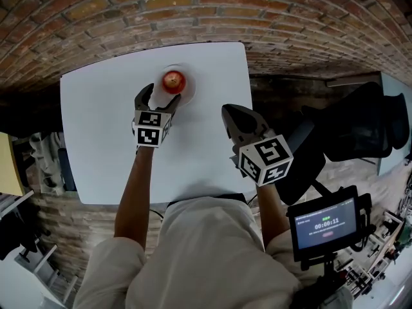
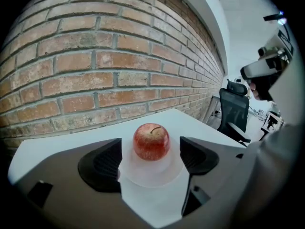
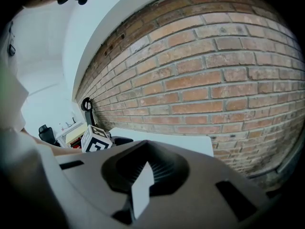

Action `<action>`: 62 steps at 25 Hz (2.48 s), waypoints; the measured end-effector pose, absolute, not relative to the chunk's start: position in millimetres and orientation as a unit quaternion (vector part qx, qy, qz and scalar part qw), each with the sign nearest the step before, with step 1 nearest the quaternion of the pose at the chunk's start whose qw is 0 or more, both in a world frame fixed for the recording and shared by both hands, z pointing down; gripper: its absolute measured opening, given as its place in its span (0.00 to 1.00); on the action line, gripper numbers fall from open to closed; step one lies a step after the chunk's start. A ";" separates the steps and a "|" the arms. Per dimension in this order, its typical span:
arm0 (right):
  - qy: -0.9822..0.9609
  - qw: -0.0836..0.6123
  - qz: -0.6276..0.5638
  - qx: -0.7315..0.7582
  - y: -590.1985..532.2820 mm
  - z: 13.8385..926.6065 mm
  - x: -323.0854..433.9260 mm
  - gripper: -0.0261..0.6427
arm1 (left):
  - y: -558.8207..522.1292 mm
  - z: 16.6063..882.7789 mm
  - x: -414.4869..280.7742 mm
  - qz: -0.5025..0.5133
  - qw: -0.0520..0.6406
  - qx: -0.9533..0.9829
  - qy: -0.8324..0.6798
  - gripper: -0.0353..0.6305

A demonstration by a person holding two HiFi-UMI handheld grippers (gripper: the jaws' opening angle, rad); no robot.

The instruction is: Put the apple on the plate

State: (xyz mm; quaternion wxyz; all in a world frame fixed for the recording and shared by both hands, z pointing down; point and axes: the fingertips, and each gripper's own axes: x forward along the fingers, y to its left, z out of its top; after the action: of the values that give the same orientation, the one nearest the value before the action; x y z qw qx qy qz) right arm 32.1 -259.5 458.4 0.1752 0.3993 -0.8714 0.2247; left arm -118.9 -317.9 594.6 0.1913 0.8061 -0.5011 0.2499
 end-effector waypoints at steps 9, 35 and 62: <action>-0.878 0.161 0.208 0.400 -243.0 435.1 22.6 0.04 | -297.6 564.5 -118.7 0.231 0.171 0.822 -0.492 0.60; -0.895 0.120 0.137 0.408 -180.7 371.8 7.4 0.04 | -220.6 455.4 -131.1 0.153 0.095 0.838 -0.514 0.29; -0.905 0.089 0.034 0.415 -130.2 297.4 -4.1 0.04 | -133.6 328.9 -145.1 0.094 -0.022 0.846 -0.525 0.11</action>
State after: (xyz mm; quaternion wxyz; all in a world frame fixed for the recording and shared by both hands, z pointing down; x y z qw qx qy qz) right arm -4.1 -130.2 297.4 0.0889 0.4152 -0.9047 0.0341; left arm -145.1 -133.6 328.9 -0.0218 0.8457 -0.5248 0.0941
